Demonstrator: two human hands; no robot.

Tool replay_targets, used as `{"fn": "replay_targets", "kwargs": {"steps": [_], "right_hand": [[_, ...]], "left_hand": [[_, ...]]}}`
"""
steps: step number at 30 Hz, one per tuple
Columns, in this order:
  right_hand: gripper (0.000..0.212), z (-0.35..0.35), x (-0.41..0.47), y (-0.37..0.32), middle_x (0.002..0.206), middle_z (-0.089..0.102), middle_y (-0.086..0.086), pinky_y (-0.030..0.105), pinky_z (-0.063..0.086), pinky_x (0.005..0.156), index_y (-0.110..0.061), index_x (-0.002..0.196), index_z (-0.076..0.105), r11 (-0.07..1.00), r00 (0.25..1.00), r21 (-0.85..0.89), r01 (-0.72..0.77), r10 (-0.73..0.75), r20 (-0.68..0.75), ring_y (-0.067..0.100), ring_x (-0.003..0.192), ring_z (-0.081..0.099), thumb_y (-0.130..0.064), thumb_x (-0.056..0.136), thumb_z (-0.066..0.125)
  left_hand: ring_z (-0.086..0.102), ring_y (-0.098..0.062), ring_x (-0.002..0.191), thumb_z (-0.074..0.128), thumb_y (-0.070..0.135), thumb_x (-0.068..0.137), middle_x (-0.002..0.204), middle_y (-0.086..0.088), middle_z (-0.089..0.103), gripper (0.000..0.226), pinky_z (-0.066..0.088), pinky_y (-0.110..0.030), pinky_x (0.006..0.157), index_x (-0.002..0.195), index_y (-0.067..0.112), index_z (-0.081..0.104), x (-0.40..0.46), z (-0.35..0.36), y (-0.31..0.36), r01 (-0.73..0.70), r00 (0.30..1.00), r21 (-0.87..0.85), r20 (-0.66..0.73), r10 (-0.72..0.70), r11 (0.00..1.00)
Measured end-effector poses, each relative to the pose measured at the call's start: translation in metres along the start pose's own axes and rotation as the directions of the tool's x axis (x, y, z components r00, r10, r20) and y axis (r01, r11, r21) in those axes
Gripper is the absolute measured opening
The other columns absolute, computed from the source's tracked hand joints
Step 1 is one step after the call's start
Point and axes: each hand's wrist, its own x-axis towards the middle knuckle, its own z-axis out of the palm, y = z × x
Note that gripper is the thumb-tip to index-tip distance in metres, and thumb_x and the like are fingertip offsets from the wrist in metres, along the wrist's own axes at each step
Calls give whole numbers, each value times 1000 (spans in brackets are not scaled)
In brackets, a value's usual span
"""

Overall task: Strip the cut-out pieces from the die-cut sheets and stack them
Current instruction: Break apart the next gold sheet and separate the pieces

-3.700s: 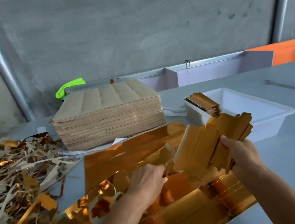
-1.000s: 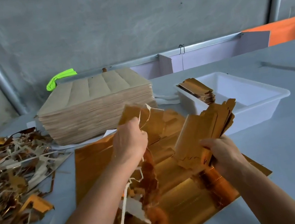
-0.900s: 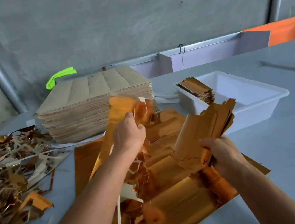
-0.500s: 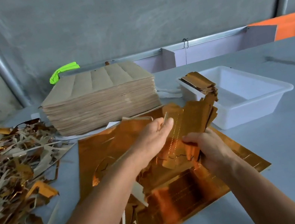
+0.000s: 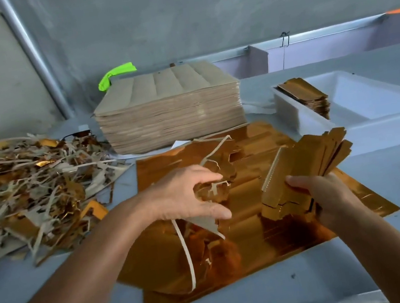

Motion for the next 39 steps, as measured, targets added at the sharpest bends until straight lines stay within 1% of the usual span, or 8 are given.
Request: {"fn": "replay_targets", "kwargs": {"steps": [8, 12, 16, 26, 28, 32, 35, 39], "right_hand": [[23, -2, -26, 7, 97, 63, 4, 38, 50, 56, -28, 92, 49, 998, 998, -60, 23, -19, 52, 28, 89, 61, -11, 86, 64], [23, 2, -39, 13, 99, 64, 8, 38, 53, 50, -27, 95, 51, 998, 995, -62, 16, -9, 102, 33, 89, 63, -9, 87, 63], [41, 10, -47, 15, 109, 61, 9, 46, 54, 62, -25, 121, 45, 998, 994, -53, 15, -9, 111, 34, 96, 60, -10, 87, 63], [31, 29, -58, 20, 95, 62, 4, 45, 56, 71, -32, 86, 44, 985, 996, -161, 58, -47, 72, 28, 86, 61, -8, 88, 63], [28, 31, -60, 21, 91, 64, 4, 35, 54, 58, -30, 86, 48, 988, 997, -147, 43, -34, 63, 25, 80, 63, -6, 88, 62], [20, 37, -58, 23, 101, 64, 6, 49, 53, 83, -22, 101, 53, 992, 999, -123, 11, -6, 37, 30, 95, 61, -11, 88, 63], [25, 44, -57, 25, 107, 64, 10, 52, 48, 94, -13, 114, 54, 989, 998, -150, -18, 26, 51, 31, 101, 59, -12, 89, 61], [13, 54, -55, 31, 98, 65, 10, 35, 51, 68, -17, 100, 55, 983, 997, -178, -34, 47, 66, 25, 89, 62, -11, 90, 60]], "left_hand": [[-5, -10, 141, 77, 62, 59, 153, 23, 3, 92, 10, -52, 114, 136, 59, 26, -65, -6, -2, 43, 942, 263, 309, -127, 964], [44, -16, 121, 65, 37, 86, 126, 1, 53, 22, 40, -37, 100, 105, 26, 68, -63, 15, -4, 26, 982, 318, 169, -84, 948], [64, -22, 83, 46, 34, 98, 92, -9, 66, 31, 54, -37, 76, 85, 14, 66, -39, 12, -3, 217, 965, -155, -113, -235, 964], [57, -24, 58, 39, 23, 102, 80, -18, 57, 30, 54, -27, 46, 91, -1, 54, 44, 2, 66, -46, 758, -999, -40, -652, 7], [56, -20, 66, 40, 11, 100, 88, -13, 56, 19, 53, -30, 58, 89, 6, 56, 53, 8, 73, -34, 803, -990, -110, -586, 139], [52, -7, 94, 44, 14, 98, 100, 8, 57, 22, 38, -17, 71, 97, 16, 66, 43, 26, 57, 33, 853, -380, -472, -224, 925], [51, -8, 97, 51, 21, 96, 106, 7, 53, 16, 42, -17, 77, 100, 14, 65, 22, 29, 36, 41, 834, 97, -551, 20, 994], [55, -1, 83, 56, 23, 93, 112, 13, 49, 36, 43, -10, 68, 128, 28, 48, -7, 35, 23, -30, 950, -145, -310, -17, 989]]}}
